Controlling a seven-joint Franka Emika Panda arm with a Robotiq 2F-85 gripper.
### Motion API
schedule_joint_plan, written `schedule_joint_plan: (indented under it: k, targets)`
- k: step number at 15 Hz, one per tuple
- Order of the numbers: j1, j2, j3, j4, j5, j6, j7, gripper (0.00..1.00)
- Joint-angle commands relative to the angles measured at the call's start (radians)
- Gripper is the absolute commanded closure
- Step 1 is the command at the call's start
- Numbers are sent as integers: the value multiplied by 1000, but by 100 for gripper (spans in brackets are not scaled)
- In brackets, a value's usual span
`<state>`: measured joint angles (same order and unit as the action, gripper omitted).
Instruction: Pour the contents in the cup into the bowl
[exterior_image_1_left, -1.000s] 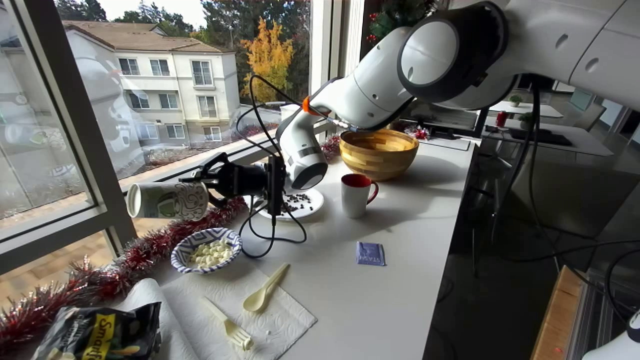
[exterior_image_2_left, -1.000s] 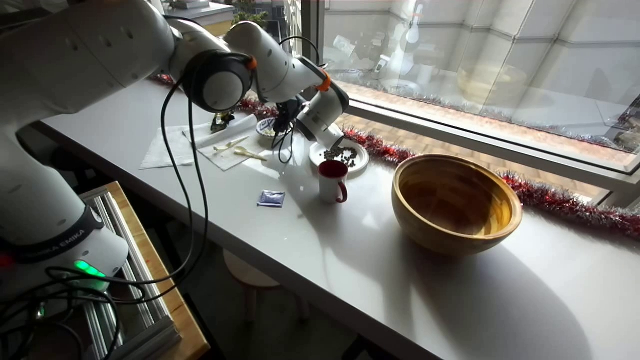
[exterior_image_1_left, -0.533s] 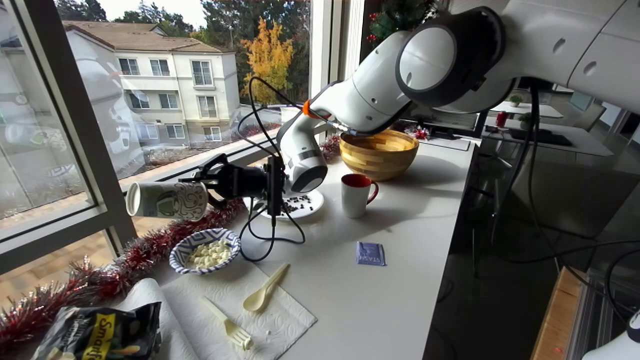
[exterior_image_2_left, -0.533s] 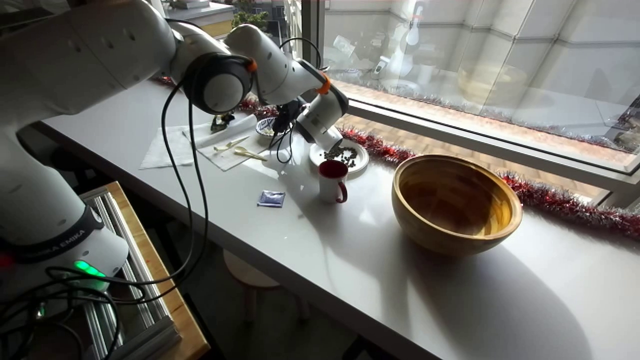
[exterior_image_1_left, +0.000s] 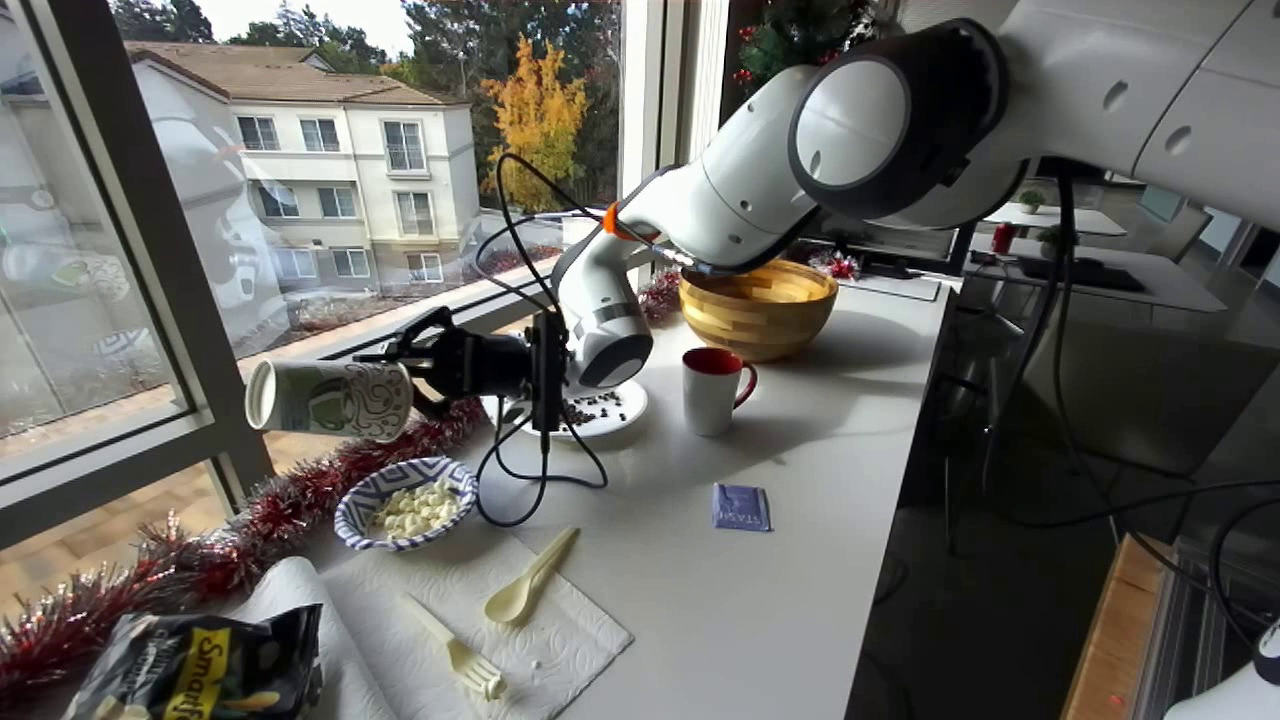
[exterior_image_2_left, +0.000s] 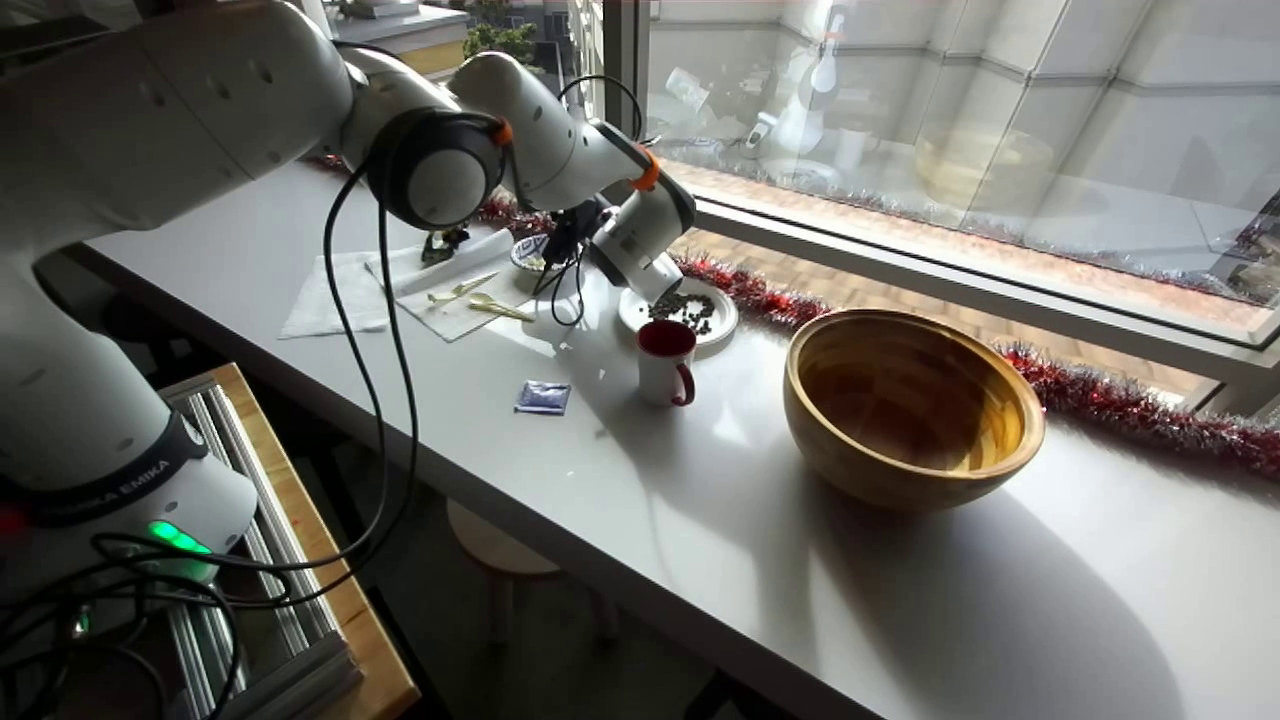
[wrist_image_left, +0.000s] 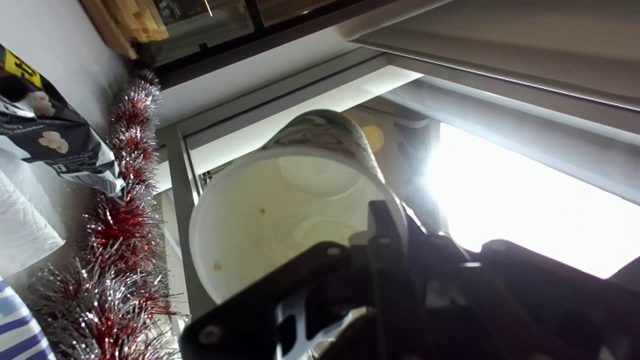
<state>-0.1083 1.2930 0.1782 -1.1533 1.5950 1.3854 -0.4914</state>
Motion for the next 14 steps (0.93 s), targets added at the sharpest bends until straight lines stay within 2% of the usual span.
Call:
schedule_joint_plan:
  k: [1,8,14]
  targets:
    - [-1,2,11,3,23,-73,34,99]
    - [49,-157,-134,-101,-95,46,2,99]
    - [139,-423,-168,-336,-265,174,-7,99]
